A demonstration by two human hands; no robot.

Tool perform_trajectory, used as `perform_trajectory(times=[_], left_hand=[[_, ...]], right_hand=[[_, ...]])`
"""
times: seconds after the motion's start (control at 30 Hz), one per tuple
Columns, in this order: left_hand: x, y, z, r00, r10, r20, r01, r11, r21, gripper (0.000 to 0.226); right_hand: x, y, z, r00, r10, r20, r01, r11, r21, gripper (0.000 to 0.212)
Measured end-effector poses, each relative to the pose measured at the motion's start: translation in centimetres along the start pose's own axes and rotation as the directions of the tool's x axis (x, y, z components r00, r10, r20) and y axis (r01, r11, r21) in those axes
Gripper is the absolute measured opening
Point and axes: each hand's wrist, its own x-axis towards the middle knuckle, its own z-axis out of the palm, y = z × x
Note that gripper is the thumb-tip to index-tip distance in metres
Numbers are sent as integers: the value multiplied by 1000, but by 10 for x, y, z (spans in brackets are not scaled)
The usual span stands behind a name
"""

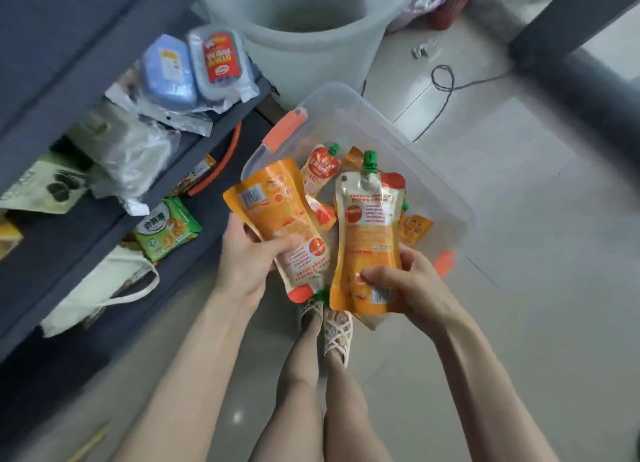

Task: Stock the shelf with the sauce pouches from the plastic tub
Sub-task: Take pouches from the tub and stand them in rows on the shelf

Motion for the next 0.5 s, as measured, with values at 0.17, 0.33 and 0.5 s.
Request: perform_trajectory(times=[0.17,0.33,0.5], left_hand=[[-98,26,-36,975,-16,-220,-61,939,-339,28],[-183,54,-75,879,45,-475,-297,830,-471,33],[-245,76,-114,799,176,-575,-516,693,-504,40]], right_hand=[[-73,-34,50,994,5,105,-1,999,-37,36],[-131,-63,111,967,50,248,17,964,-264,57],[-166,-85,184,928,-76,365,198,930,-309,48]])
